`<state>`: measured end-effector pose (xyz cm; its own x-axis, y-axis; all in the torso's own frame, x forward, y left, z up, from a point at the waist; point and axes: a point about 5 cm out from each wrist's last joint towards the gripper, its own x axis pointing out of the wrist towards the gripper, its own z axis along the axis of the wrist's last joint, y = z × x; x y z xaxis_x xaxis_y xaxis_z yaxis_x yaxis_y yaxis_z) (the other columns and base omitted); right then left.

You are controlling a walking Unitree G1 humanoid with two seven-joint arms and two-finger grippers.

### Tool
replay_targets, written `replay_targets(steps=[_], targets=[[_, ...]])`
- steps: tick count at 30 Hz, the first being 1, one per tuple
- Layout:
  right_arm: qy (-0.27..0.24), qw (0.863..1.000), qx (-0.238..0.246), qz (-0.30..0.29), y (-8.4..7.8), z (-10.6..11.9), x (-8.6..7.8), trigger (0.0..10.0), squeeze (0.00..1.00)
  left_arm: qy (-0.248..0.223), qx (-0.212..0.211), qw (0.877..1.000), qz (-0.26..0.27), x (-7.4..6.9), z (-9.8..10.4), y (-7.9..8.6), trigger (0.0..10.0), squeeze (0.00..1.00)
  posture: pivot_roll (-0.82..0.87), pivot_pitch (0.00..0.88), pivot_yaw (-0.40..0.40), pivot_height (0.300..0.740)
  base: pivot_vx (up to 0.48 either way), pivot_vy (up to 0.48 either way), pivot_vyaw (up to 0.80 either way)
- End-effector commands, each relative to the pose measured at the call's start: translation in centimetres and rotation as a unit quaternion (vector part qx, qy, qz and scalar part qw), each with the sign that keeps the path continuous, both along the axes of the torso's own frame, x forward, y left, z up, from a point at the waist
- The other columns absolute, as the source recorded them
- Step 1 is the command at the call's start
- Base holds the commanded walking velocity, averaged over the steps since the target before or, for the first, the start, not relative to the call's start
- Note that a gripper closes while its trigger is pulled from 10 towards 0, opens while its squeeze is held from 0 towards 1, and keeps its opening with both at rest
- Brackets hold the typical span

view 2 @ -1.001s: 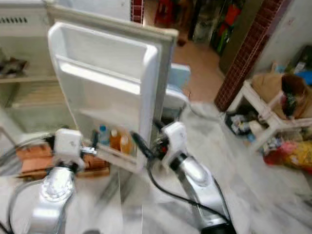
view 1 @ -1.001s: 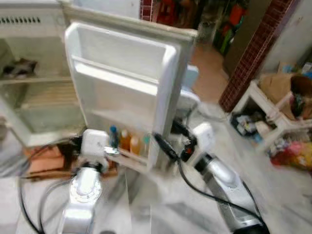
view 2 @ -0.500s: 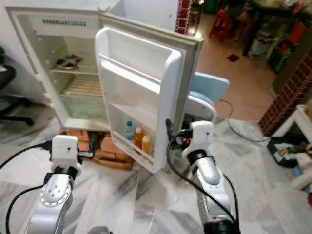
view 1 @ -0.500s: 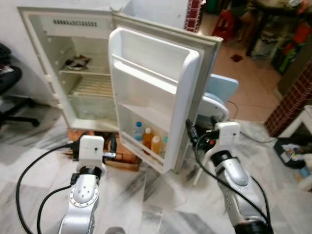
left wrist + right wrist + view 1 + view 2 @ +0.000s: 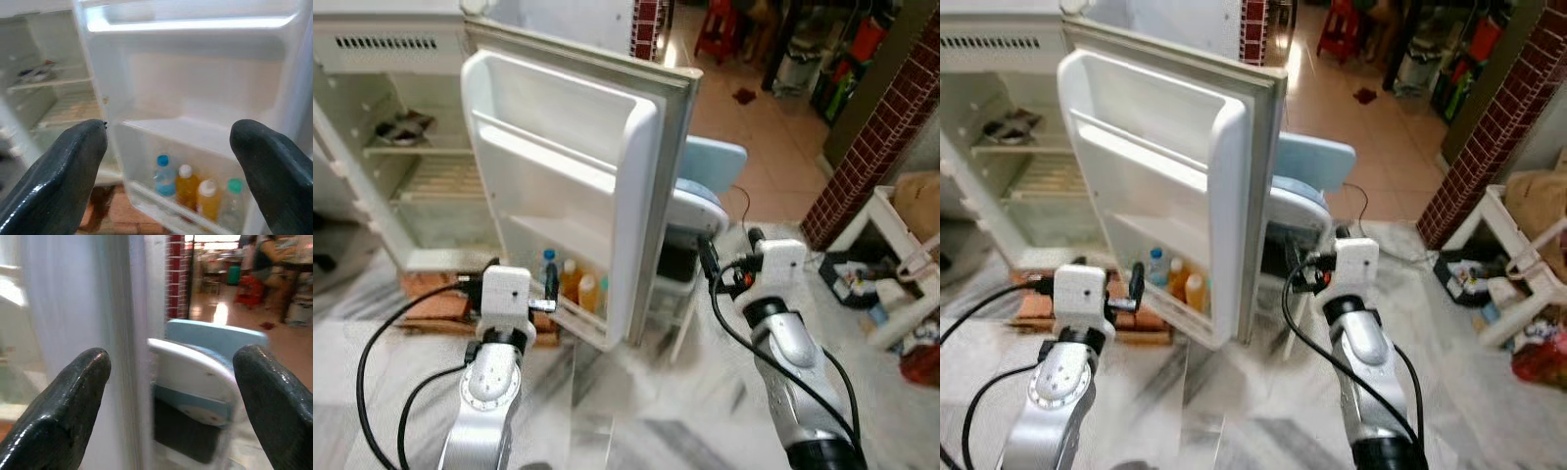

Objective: Restocking fridge

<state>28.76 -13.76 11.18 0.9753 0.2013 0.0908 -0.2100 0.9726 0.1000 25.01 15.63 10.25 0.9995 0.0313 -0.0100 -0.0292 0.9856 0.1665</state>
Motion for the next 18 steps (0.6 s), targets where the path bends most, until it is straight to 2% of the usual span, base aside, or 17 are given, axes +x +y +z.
replay_targets(steps=[1, 11, 18], targets=[[-0.011, 1.0, -0.006, 0.002, -0.3, 0.4, 0.0, 10.0, 0.0, -0.003, -0.006, 1.0, 0.0, -0.1, 0.0, 0.0, 10.0, 0.0, 0.12, 0.0, -0.06, 0.74, 0.0, 0.0, 0.79], [-0.013, 1.0, -0.014, -0.006, -0.1, 0.4, 0.2, 10.0, 0.0, 0.0, -0.012, 1.0, 0.005, -0.1, 0.0, 0.2, 10.0, 0.0, 0.12, 0.0, -0.058, 0.74, 0.0, 0.0, 0.79], [-0.016, 1.0, -0.014, -0.008, 0.0, 0.8, 1.0, 10.0, 0.0, -0.006, -0.017, 1.0, 0.008, 0.2, 0.2, 0.5, 10.0, 0.0, 0.12, 0.0, -0.062, 0.74, 0.0, 0.0, 0.54]])
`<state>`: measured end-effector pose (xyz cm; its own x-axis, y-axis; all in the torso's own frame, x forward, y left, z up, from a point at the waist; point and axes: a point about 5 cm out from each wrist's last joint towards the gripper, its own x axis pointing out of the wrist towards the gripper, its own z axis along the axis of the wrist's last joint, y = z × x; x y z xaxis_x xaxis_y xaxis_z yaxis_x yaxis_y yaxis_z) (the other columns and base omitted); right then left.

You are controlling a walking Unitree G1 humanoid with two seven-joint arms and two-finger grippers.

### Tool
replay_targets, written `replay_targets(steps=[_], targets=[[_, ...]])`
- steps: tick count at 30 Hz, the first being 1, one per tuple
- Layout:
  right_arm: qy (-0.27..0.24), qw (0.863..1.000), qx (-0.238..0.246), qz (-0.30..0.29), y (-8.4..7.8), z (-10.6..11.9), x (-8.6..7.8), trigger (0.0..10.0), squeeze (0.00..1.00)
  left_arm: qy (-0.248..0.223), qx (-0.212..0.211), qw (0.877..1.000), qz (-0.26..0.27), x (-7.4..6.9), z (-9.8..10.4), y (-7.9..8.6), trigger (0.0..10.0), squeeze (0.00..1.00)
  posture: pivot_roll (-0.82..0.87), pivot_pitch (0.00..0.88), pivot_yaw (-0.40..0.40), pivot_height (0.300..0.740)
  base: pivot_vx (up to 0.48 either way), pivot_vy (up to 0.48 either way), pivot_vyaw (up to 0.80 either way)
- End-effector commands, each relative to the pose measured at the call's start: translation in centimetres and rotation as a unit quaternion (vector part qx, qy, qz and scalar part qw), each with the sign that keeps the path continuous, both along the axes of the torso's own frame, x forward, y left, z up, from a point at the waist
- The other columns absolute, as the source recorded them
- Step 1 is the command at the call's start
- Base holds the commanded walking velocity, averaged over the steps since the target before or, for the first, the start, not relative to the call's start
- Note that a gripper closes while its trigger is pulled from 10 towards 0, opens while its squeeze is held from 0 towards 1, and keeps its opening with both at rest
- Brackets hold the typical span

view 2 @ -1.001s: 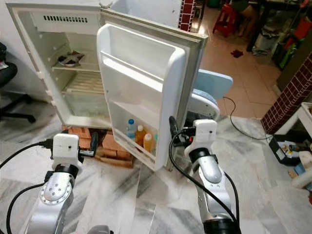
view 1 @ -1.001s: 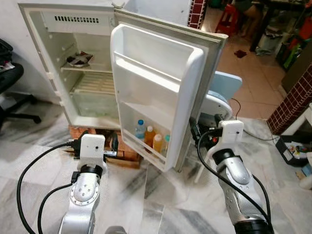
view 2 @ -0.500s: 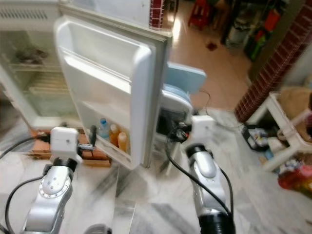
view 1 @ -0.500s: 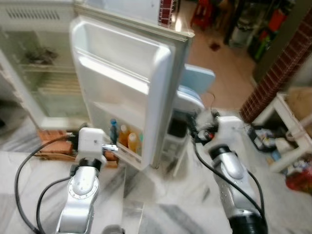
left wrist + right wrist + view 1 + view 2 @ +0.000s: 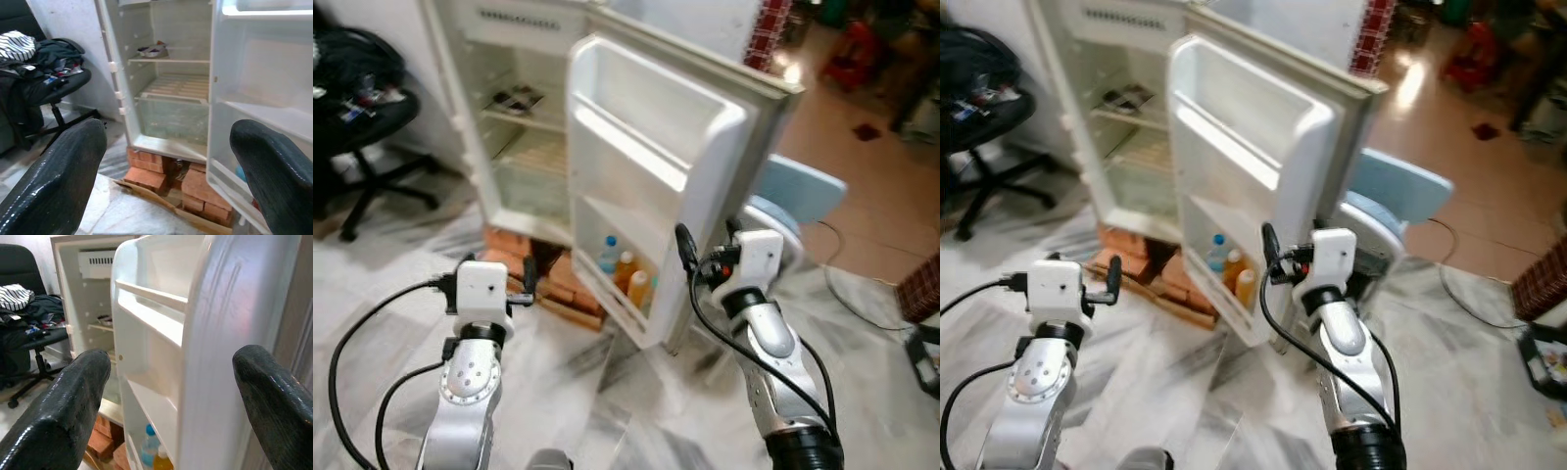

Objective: Restocking fridge

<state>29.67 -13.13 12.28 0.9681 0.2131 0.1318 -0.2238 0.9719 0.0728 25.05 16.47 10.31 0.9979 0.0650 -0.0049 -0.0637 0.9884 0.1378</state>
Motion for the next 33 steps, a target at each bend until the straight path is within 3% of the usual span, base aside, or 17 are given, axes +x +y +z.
replay_targets(steps=[1, 21, 28, 33], targets=[[0.01, 1.0, 0.0, -0.022, -0.7, -0.2, 0.4, 10.0, 0.0, -0.003, -0.004, 1.0, -0.009, 0.2, 0.1, -0.4, 10.0, 0.0, 0.12, 0.0, -0.062, 0.74, 0.266, 0.0, 0.0], [0.025, 0.998, -0.004, -0.058, -2.0, -1.0, -1.2, 10.0, 0.0, -0.003, -0.02, 0.999, -0.03, -0.3, -0.1, -0.8, 10.0, 0.0, 0.11, 0.0, -0.057, 0.74, 0.233, 0.0, 0.0], [0.049, 0.998, -0.005, -0.049, -2.4, -2.2, -2.3, 10.0, 0.0, 0.016, -0.017, 0.999, -0.022, -1.5, -0.7, -0.6, 10.0, 0.0, 0.11, 0.0, -0.06, 0.74, 0.0, 0.0, 0.0], [0.052, 0.997, -0.002, -0.055, -2.7, -1.7, -1.0, 10.0, 0.0, 0.054, -0.014, 0.998, -0.015, -3.1, -2.1, -0.2, 10.0, 0.0, 0.12, 0.0, -0.064, 0.74, 0.0, 0.0, 0.0]])
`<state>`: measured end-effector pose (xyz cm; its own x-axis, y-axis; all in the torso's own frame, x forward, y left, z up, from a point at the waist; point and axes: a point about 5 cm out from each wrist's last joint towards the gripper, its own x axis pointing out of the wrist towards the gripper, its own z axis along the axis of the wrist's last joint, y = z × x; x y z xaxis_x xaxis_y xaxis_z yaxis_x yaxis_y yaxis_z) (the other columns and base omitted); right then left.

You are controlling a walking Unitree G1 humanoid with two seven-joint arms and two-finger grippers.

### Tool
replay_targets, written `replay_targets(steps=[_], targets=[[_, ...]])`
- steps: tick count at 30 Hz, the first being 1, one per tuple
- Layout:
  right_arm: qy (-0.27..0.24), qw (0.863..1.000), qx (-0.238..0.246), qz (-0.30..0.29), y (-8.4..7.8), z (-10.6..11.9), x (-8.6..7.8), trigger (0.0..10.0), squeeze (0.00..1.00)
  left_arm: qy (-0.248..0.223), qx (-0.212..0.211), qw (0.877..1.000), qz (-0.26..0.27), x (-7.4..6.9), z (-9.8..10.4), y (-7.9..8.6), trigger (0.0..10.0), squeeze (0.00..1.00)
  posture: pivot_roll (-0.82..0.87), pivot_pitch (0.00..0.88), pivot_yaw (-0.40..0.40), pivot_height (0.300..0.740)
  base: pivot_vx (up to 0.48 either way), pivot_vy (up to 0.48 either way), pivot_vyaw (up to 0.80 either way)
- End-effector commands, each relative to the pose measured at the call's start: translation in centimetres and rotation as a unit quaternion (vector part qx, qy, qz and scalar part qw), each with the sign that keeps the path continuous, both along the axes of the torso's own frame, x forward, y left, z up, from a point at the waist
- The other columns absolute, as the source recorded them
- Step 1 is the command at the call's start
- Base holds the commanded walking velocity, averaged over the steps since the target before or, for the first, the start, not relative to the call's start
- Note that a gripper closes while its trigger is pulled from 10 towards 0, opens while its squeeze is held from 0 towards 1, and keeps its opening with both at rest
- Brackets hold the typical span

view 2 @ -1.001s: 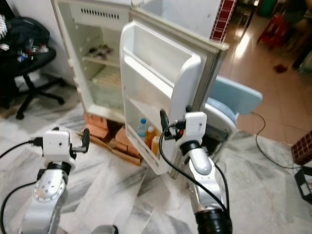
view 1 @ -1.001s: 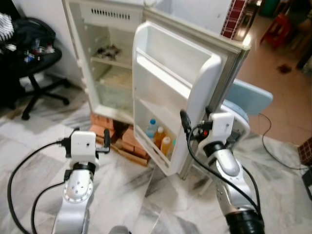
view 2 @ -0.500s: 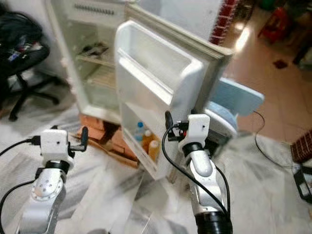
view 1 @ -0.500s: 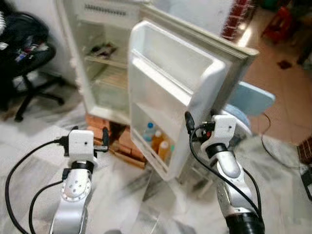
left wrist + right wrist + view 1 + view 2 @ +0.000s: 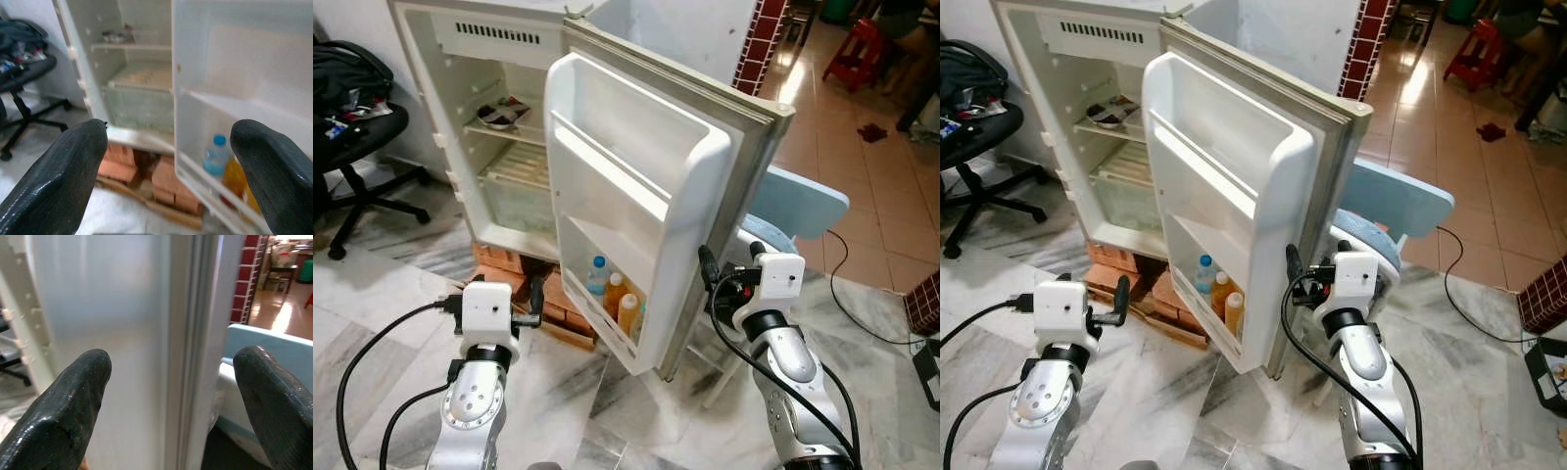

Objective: Restocking fridge

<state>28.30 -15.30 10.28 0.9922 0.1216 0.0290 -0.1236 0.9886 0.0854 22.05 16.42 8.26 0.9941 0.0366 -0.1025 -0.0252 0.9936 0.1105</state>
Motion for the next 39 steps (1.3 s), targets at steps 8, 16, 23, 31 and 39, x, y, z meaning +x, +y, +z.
replay_targets(steps=[8, 16, 23, 31, 39], targets=[[0.048, 0.997, -0.014, -0.061, -1.1, 0.8, 3.9, 10.0, 0.0, 0.046, 0.004, 0.999, -0.007, -0.6, -1.0, -0.2, 10.0, 0.0, 0.14, 0.009, -0.077, 0.74, 0.0, 0.0, 0.0], [0.045, 0.998, 0.047, -0.01, 0.4, 2.5, 6.6, 10.0, 0.0, 0.056, 0.002, 0.998, -0.013, -0.6, -1.1, -0.6, 10.0, 0.0, 0.15, 0.01, -0.085, 0.74, 0.0, 0.0, 0.0], [-0.035, 0.949, 0.217, 0.225, 5.4, 6.8, 5.9, 10.0, 0.0, 0.057, 0.003, 0.998, -0.018, -0.5, -1.1, -0.7, 10.0, 0.0, 0.15, 0.007, -0.084, 0.74, 0.0, 0.0, 0.0], [-0.035, 0.869, 0.287, 0.401, 7.0, 8.1, 2.5, 10.0, 0.0, 0.055, 0.006, 0.998, -0.017, -0.1, -0.9, -0.6, 10.0, 0.0, 0.15, 0.014, -0.086, 0.74, 0.0, 0.0, 0.0], [0.064, 0.838, 0.187, 0.508, 5.1, 3.4, -1.9, 10.0, 0.0, 0.036, 0.027, 0.999, -0.004, 0.4, 0.1, 0.3, 10.0, 0.0, 0.13, 0.042, -0.086, 0.74, 0.0, 0.0, 0.0]])
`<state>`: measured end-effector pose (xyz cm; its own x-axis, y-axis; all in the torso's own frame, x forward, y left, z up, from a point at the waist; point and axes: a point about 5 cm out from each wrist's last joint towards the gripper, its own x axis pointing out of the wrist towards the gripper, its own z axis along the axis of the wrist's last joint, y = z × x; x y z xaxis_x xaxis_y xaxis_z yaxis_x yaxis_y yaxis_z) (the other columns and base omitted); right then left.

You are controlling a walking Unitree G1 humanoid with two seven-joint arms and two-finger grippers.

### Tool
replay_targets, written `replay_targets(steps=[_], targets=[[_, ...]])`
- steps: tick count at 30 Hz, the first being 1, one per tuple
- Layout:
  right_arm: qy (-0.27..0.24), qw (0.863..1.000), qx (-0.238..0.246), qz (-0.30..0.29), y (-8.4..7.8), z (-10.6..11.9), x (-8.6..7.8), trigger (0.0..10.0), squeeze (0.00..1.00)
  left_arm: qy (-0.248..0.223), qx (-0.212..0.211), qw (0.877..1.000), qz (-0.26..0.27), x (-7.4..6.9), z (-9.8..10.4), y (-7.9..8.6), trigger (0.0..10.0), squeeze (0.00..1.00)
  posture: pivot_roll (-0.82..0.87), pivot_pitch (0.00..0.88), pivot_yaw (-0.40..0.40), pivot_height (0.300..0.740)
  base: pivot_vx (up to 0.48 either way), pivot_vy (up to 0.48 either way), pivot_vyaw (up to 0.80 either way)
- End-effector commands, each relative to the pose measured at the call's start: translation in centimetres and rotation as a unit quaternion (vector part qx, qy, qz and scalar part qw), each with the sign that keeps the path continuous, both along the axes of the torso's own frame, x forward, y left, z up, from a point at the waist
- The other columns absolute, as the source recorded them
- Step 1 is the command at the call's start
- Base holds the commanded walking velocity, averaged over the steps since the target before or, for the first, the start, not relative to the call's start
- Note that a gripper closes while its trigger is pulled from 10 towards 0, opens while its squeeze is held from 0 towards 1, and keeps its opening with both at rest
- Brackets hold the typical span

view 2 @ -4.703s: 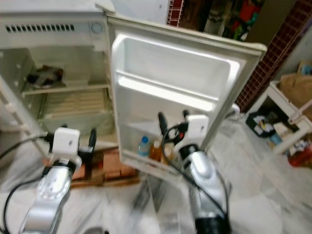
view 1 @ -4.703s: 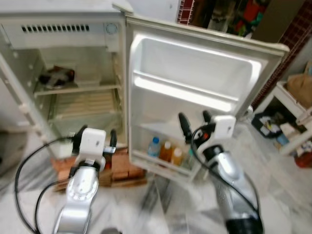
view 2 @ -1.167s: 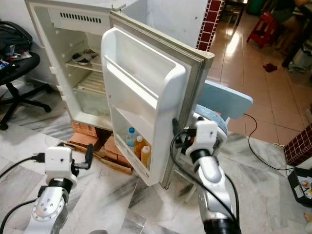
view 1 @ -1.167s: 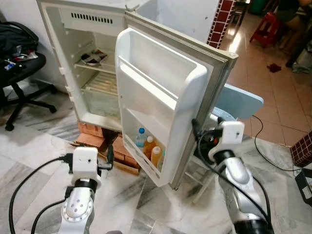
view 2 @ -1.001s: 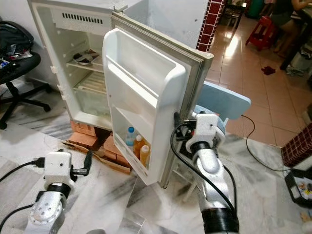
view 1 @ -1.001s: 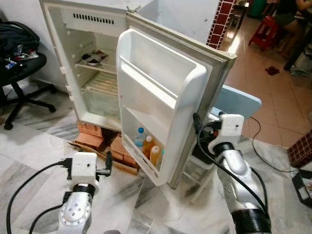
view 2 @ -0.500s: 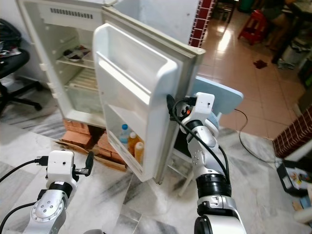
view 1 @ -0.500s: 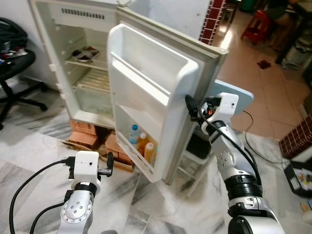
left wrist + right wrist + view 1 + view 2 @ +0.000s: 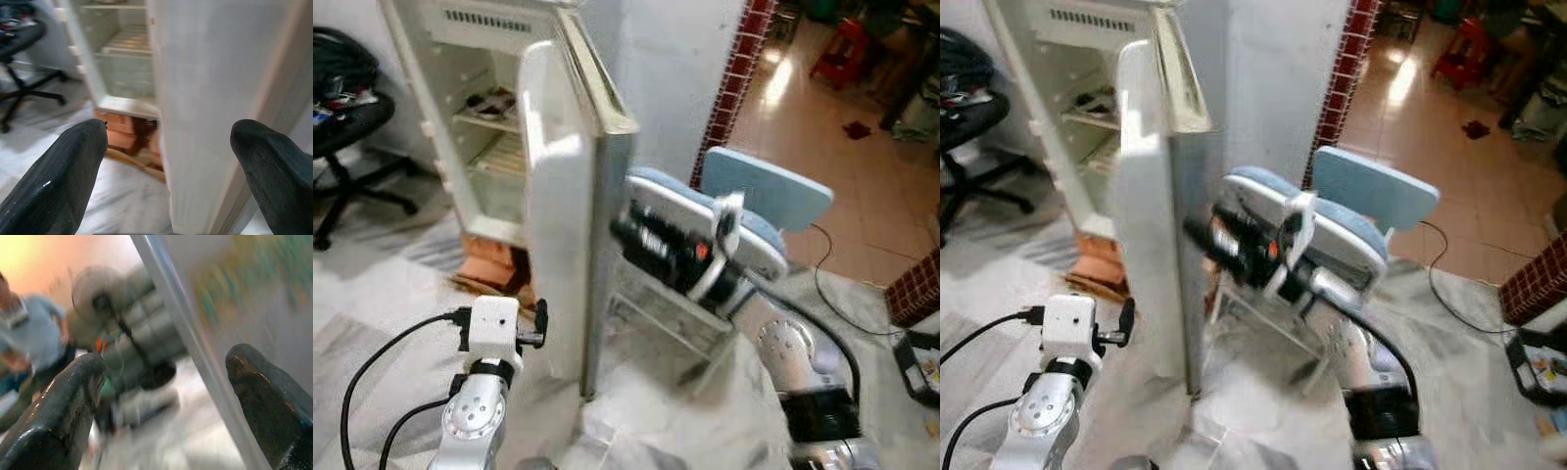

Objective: Restocking fridge

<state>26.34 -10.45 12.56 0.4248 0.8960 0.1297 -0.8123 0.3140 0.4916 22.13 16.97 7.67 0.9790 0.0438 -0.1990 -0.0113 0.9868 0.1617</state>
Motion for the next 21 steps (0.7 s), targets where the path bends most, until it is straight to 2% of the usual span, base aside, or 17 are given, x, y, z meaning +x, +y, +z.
replay_targets(steps=[1, 3, 6, 7, 8, 9, 11, 12, 13, 14, 16, 17, 21], targets=[[-0.024, 0.999, -0.021, 0.041, 0.0, 0.4, -1.1, 10.0, 0.0, -0.018, 0.002, 1.0, -0.004, 0.5, 0.9, -0.1, 10.0, 0.0, 0.13, 0.043, -0.087, 0.74, 0.0, 0.0, 0.0], [-0.031, 0.997, -0.056, 0.05, 0.0, -0.4, -2.0, 10.0, 0.0, -0.023, 0.001, 1.0, -0.002, 0.5, 0.9, 0.0, 10.0, 0.0, 0.13, 0.045, -0.084, 0.74, 0.0, 0.0, 0.0], [-0.039, 0.995, -0.086, 0.025, 0.0, -1.1, -2.1, 10.0, 0.0, -0.027, 0.001, 1.0, 0.002, 0.6, 1.0, 0.0, 10.0, 0.0, 0.12, 0.046, -0.085, 0.74, 0.0, 0.0, 0.0], [-0.047, 0.991, -0.113, -0.046, -0.2, -1.6, -1.1, 10.0, 0.0, -0.032, -0.003, 0.999, 0.016, 0.6, 1.1, 0.0, 10.0, 0.0, 0.12, 0.045, -0.087, 0.74, 0.0, 0.0, 0.0], [-0.047, 0.991, -0.113, -0.046, -0.2, -1.6, -1.1, 10.0, 0.0, -0.032, -0.003, 0.999, 0.016, 0.6, 1.1, 0.0, 10.0, 0.0, 0.12, 0.045, -0.087, 0.74, 0.0, 0.0, 0.0], [-0.053, 0.987, -0.124, -0.091, -0.5, -1.6, -0.6, 10.0, 0.0, -0.034, -0.002, 0.999, 0.015, 0.5, 1.1, 0.0, 10.0, 0.0, 0.12, 0.045, -0.087, 0.74, 0.0, 0.251, 0.0], [-0.063, 0.971, -0.146, -0.178, -1.2, -1.8, 0.5, 10.0, 0.0, -0.036, -0.001, 0.999, 0.014, 0.5, 1.2, -0.1, 10.0, 0.0, 0.12, 0.043, -0.087, 0.74, 0.0, 0.386, 0.0], [-0.075, 0.949, -0.17, -0.254, -2.1, -1.8, 1.1, 10.0, 0.0, -0.041, -0.002, 0.999, 0.016, 0.5, 1.3, 0.1, 10.0, 0.0, 0.12, 0.041, -0.087, 0.74, 0.0, 0.368, 0.0], [-0.081, 0.942, -0.175, -0.276, -2.4, -1.7, 1.3, 10.0, 0.0, -0.042, -0.002, 0.999, 0.017, 0.6, 1.4, 0.1, 10.0, 0.0, 0.12, 0.041, -0.087, 0.74, 0.0, 0.371, 0.0], [-0.081, 0.942, -0.175, -0.276, -2.4, -1.7, 1.3, 10.0, 0.0, -0.042, -0.002, 0.999, 0.017, 0.6, 1.4, 0.1, 10.0, 0.0, 0.12, 0.041, -0.087, 0.74, 0.0, 0.371, 0.0], [-0.096, 0.913, -0.183, -0.353, -3.8, -0.9, 1.6, 10.0, 0.0, -0.046, -0.001, 0.999, 0.021, 0.9, 1.7, 0.4, 10.0, 0.0, 0.12, 0.033, -0.094, 0.74, 0.0, 0.48, 0.0], [-0.098, 0.903, -0.188, -0.373, -4.2, -0.7, 1.7, 10.0, 0.0, -0.049, -0.001, 0.999, 0.021, 1.0, 1.8, 0.5, 10.0, 0.0, 0.12, 0.031, -0.09, 0.74, 0.0, 0.48, 0.0], [-0.095, 0.878, -0.192, -0.428, -5.2, -0.5, 1.9, 10.0, 0.0, -0.055, -0.005, 0.998, 0.029, 1.1, 2.1, 0.6, 10.0, 0.0, 0.11, 0.023, -0.087, 0.74, 0.0, 0.48, 0.0]])
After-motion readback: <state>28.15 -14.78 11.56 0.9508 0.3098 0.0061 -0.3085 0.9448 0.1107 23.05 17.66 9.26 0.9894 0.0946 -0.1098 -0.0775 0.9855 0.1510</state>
